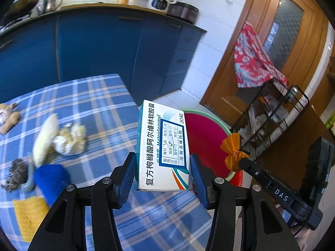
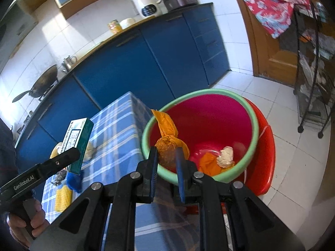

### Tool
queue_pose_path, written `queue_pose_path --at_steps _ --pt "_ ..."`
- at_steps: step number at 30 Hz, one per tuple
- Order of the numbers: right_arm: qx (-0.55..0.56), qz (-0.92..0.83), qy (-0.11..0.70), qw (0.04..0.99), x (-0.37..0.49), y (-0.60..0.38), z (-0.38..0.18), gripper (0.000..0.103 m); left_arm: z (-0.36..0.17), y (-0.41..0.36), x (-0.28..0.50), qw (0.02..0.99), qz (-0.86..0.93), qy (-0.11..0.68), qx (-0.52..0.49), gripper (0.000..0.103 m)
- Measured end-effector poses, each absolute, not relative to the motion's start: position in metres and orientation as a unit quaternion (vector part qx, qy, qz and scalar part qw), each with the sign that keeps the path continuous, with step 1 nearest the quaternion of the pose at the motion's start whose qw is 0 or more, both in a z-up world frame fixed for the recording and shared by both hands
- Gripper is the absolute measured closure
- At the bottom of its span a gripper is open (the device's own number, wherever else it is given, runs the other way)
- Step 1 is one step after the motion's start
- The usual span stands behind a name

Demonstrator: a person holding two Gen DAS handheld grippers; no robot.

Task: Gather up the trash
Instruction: 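Carry the medicine box and orange mesh bag over the red basin, then open both tools to drop the box and mesh bag into the basin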

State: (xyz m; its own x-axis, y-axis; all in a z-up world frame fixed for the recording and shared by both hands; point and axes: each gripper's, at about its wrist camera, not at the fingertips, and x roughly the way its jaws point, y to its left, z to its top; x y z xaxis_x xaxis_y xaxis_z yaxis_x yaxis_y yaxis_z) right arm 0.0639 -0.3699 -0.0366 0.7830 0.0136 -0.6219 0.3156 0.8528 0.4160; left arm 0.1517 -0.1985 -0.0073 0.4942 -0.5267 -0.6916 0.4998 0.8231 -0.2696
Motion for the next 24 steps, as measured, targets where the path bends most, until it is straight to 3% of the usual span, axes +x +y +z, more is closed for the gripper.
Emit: queue_pose_path --at_steps 21,24 --pt "0.303 -0.112 0.338 0.884 0.069 -0.419 -0.082 0.079 -0.04 -0.276 0.17 0.839 -0.327 0.434 0.031 0.05" --pt "0.306 -0.112 0.336 0.884 0.068 -0.422 -0.083 0.07 -0.043 -0.279 0.172 0.837 -0.327 0.438 0.032 0.05"
